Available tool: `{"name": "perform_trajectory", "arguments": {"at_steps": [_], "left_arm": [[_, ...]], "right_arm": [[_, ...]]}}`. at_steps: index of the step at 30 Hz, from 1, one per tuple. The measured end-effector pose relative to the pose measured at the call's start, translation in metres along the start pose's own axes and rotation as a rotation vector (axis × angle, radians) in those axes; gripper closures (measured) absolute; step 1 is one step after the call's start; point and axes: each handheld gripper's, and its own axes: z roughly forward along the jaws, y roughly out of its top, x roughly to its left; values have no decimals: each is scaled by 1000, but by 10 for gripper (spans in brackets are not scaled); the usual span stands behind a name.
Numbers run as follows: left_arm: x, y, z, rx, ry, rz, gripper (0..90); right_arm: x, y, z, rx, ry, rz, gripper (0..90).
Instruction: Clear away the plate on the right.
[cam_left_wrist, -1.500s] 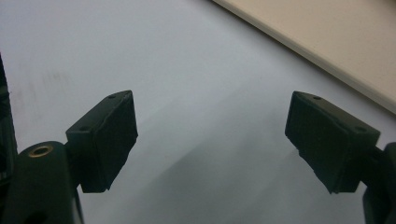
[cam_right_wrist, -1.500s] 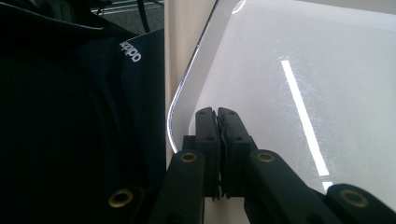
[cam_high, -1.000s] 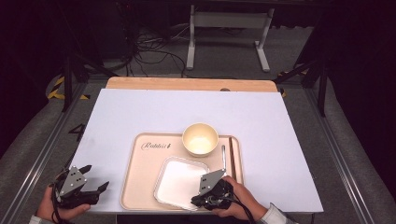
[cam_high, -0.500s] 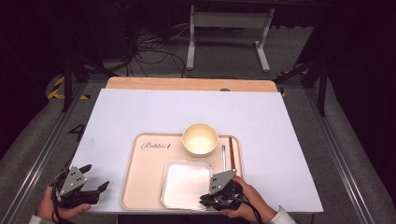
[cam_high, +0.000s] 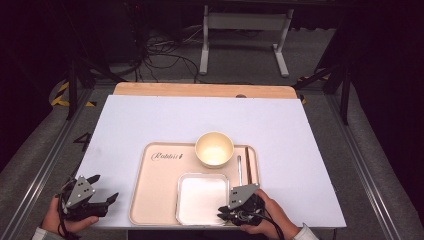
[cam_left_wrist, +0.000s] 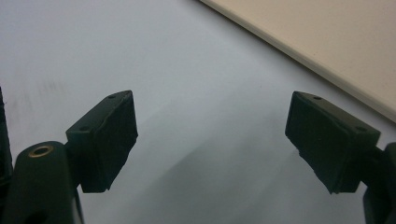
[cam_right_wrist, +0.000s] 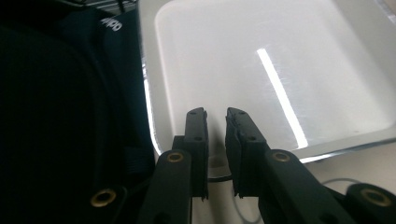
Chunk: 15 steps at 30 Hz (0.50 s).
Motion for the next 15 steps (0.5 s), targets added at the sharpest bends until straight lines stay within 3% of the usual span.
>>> {"name": "perform_trajectory", "arguments": {"at_steps": [6,13,15], "left_arm": [[1,2,3,3,-3,5,177],[1,6,8,-1,-19,10,178],[1,7,9,0,-24,12,178]], "right_arm": [[-3,-2,-6,-44,-40,7,754],[-9,-4,-14,-81,-155,5,701],[-12,-6,-16,-94,-169,13,694]]}}
